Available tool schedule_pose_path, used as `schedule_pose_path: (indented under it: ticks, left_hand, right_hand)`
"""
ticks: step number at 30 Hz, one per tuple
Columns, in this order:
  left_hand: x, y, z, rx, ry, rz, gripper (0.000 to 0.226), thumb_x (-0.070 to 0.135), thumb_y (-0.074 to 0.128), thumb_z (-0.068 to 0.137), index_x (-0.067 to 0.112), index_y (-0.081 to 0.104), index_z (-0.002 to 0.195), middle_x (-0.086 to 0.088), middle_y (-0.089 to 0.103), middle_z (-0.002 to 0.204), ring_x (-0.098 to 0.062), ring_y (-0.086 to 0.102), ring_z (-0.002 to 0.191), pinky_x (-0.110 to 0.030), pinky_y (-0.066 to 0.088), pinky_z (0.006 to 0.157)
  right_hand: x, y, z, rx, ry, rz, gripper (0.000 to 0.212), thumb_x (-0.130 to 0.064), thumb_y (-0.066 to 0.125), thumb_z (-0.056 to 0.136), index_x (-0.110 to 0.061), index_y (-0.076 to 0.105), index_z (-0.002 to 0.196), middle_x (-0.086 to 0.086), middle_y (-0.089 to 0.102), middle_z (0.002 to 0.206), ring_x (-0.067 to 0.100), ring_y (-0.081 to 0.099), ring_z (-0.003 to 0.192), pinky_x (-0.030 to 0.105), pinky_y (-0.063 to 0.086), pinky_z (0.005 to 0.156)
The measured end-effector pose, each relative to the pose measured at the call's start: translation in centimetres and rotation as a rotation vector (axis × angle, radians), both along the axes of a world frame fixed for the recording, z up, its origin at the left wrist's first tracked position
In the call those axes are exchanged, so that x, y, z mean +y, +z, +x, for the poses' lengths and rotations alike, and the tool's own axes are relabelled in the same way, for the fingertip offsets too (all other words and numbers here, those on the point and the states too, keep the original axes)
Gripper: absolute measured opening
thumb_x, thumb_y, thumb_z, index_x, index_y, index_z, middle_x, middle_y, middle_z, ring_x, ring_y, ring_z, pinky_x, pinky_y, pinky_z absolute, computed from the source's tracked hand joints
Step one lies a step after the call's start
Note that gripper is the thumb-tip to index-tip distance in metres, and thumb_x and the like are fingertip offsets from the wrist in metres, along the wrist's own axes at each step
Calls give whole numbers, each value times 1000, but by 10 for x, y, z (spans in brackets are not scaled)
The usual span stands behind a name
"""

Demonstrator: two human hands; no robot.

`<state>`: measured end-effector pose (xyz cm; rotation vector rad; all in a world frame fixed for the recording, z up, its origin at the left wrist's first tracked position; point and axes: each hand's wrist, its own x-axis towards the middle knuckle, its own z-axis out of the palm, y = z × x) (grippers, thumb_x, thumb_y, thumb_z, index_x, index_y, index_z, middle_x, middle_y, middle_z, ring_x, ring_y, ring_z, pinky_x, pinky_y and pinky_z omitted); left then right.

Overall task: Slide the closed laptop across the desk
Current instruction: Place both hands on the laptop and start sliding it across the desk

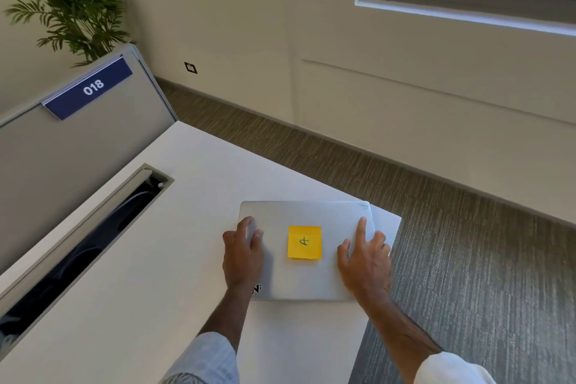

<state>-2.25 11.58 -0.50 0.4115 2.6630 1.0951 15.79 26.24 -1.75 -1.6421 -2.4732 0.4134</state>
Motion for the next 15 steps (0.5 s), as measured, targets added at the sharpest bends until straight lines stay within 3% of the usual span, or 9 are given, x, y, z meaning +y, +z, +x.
schedule_pose_path:
  ticks: [9,15]
  left_hand:
    - [-50,17,7,-9,63,-4,35,36,54,99,33,53,134,-5,48,116,-30,61,99,-34,42,80]
    - [-94,23,11,42,96,-37,32,38,49,100,37,53,132,-2,45,114,-30,61,98,-43,49,82]
  right_hand:
    - [-37,19,-2,38,67,-2,61,-43,46,95,-16,31,148,15,45,107,33,51,86,40,48,61]
    - [-72,24,-9,58,124,10,61,-43,47,95,-15,33,147,15,43,106,31,51,85,38,44,60]
